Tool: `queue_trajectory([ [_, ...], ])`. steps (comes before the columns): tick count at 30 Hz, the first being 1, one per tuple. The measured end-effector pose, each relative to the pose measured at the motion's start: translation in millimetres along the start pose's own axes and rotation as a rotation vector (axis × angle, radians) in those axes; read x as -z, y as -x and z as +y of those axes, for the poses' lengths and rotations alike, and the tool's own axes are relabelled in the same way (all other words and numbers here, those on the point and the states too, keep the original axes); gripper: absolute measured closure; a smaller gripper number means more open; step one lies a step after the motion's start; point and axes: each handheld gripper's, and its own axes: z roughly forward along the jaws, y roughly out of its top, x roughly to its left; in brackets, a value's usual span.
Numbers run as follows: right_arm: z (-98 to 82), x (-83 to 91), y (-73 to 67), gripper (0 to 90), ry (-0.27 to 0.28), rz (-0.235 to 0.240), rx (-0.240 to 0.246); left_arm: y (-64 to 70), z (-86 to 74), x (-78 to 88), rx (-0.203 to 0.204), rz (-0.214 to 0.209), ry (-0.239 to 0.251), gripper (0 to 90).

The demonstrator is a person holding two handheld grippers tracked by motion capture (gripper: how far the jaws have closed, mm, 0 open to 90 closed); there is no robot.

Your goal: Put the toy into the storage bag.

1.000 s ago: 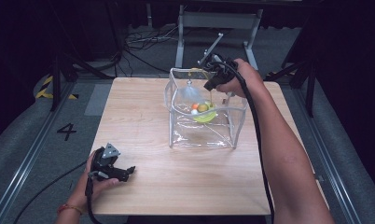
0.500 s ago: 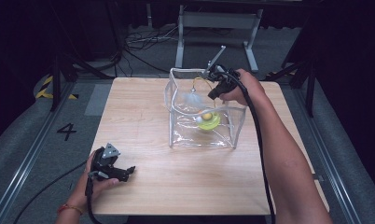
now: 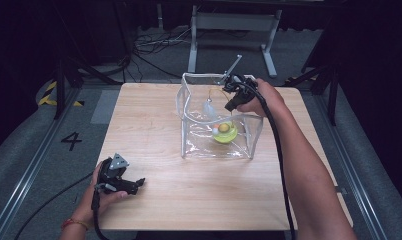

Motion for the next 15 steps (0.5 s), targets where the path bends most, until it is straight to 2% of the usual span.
queue_trajectory([
  [15,-0.5,-6.9,-2.2,87.8,-0.030,0.017,0.003,0.0,0.0,0.0,0.000,0.000,0.000,0.4],
])
